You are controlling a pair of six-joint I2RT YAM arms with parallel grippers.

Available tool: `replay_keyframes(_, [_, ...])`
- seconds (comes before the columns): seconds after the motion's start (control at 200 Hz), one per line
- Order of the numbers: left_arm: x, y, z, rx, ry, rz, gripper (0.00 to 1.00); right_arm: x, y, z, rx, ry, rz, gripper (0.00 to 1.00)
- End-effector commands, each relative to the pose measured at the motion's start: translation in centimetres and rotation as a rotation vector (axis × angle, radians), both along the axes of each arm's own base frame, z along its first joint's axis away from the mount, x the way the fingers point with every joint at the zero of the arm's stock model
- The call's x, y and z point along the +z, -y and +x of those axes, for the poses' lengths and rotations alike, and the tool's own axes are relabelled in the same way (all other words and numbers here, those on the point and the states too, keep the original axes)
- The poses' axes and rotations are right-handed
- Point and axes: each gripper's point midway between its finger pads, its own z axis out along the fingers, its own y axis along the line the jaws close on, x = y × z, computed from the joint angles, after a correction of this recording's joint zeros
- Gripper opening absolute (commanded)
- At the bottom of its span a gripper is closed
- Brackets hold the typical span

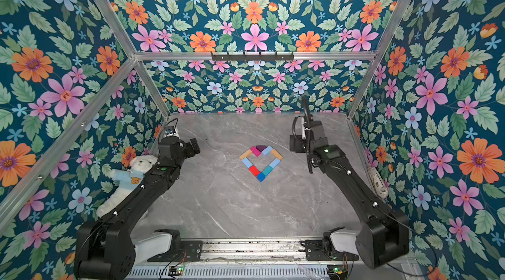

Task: Assemble a heart with building blocks
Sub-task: Reset both arms

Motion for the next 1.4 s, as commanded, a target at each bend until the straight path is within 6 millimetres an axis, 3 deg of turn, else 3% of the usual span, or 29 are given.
replay_keyframes(0.0, [2.4, -1.5, 0.4, 0.036, 0.07, 0.002, 1.0, 3.4, 2.2, 0.0, -0.087, 0.177, 0.138, 0.99])
replay_keyframes(0.11, [4.2, -4.2, -0.4, 0.117, 0.137, -0.01, 1.0, 3.3, 6.0, -1.6, -0.212, 0.243, 0.178, 0.99])
replay_keyframes(0.235, [4.8, -7.5, -1.9, 0.224, 0.176, -0.014, 1.0, -0.3, 9.8, -3.7, -0.376, 0.215, 0.202, 0.99])
replay_keyframes(0.335, [2.6, -9.5, -3.4, 0.299, 0.138, 0.018, 0.99, -4.4, 12.0, -5.2, -0.485, 0.167, 0.212, 0.99])
replay_keyframes(0.445, [-1.6, -12.3, -6.0, 0.431, 0.105, 0.104, 0.99, -8.0, 13.5, -6.7, -0.552, 0.129, 0.141, 1.0])
replay_keyframes(0.6, [-7.8, -12.3, -7.9, 0.383, 0.052, 0.142, 0.99, -10.5, 14.6, -7.7, -0.526, 0.214, 0.0, 0.99])
replay_keyframes(0.67, [-9.6, -12.1, -8.2, 0.377, 0.036, 0.122, 0.97, -11.0, 14.3, -7.9, -0.466, 0.264, -0.063, 0.98])
replay_keyframes(0.91, [-9.9, -11.9, -4.6, 0.279, 0.042, 0.091, 0.97, -12.6, 13.7, -6.9, -0.392, 0.288, -0.12, 0.99])
replay_keyframes(1.01, [-9.8, -10.9, -3.1, 0.212, 0.071, 0.05, 0.96, -12.0, 14.0, -6.6, -0.411, 0.33, -0.116, 0.99])
replay_keyframes(1.095, [-9.1, -11.0, -2.4, 0.22, 0.135, 0.029, 0.96, -11.8, 14.2, -6.4, -0.413, 0.344, -0.118, 0.99])
replay_keyframes(1.155, [-9.7, -10.9, -1.4, 0.208, 0.116, 0.004, 0.96, -11.4, 14.0, -6.3, -0.405, 0.366, -0.111, 0.99])
replay_keyframes(1.29, [-9.8, -8.2, 0.5, 0.033, 0.136, -0.023, 0.99, -11.1, 13.6, -6.2, -0.383, 0.39, -0.093, 0.98])
replay_keyframes(1.395, [-9.1, -6.4, 0.2, -0.066, 0.182, 0.001, 1.0, -10.6, 13.4, -5.9, -0.387, 0.418, -0.061, 0.97])
